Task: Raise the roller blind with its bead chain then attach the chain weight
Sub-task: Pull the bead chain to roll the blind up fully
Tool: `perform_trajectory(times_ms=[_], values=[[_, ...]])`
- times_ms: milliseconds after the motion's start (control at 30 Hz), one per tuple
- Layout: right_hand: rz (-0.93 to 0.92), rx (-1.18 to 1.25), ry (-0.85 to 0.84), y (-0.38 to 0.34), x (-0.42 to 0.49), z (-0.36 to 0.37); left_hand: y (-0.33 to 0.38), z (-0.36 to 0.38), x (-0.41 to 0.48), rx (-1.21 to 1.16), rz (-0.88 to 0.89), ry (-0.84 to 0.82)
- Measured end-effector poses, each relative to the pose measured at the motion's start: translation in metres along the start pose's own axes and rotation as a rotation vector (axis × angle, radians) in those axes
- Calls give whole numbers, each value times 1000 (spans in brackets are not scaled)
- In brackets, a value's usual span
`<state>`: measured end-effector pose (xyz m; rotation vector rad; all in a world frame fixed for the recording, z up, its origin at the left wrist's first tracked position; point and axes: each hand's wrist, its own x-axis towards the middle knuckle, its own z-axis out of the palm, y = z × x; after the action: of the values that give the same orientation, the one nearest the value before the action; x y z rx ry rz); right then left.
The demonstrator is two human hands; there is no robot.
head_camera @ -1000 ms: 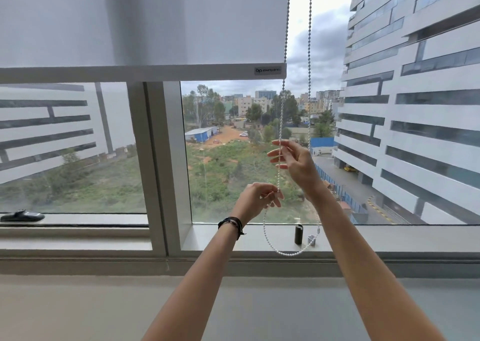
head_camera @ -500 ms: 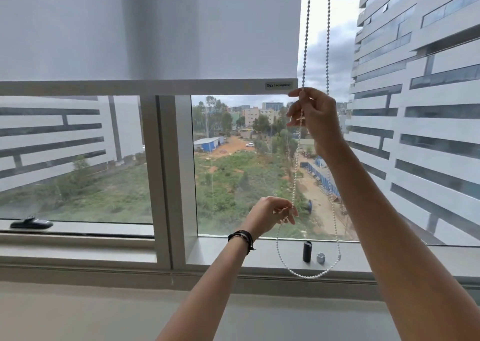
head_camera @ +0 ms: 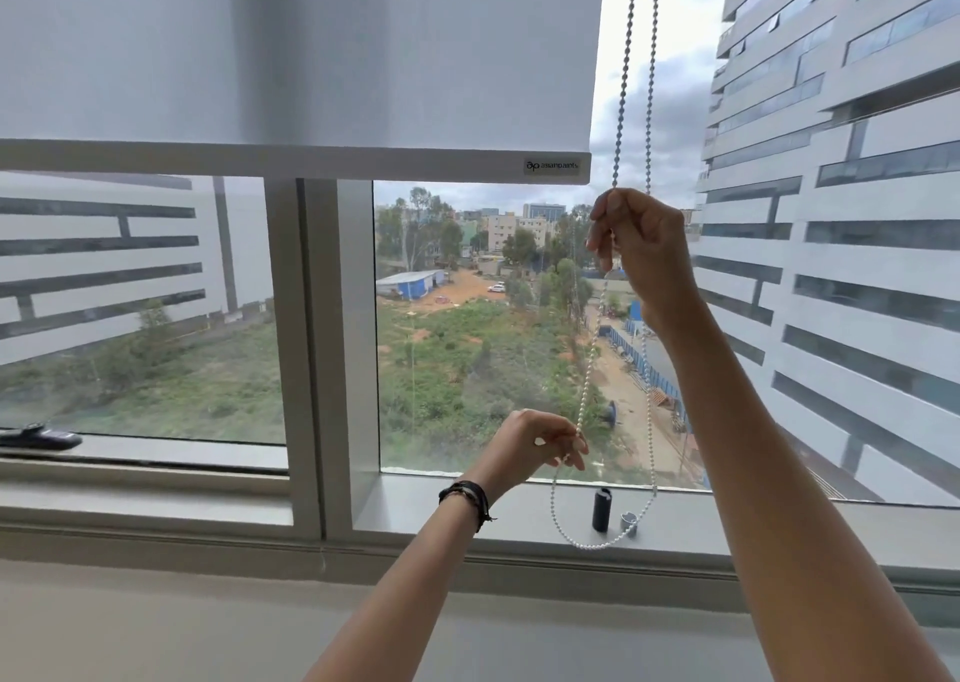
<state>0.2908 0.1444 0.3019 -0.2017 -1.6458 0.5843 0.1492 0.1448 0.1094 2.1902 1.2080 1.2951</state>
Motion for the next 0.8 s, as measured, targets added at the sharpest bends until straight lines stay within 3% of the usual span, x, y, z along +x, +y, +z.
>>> perform_trajectory(times_ms=[333, 800], values=[[47, 38, -40, 33, -24, 10, -26, -6, -19, -41, -150, -163], [131, 36, -40, 76, -90, 16, -54, 18, -52, 91, -327, -414]])
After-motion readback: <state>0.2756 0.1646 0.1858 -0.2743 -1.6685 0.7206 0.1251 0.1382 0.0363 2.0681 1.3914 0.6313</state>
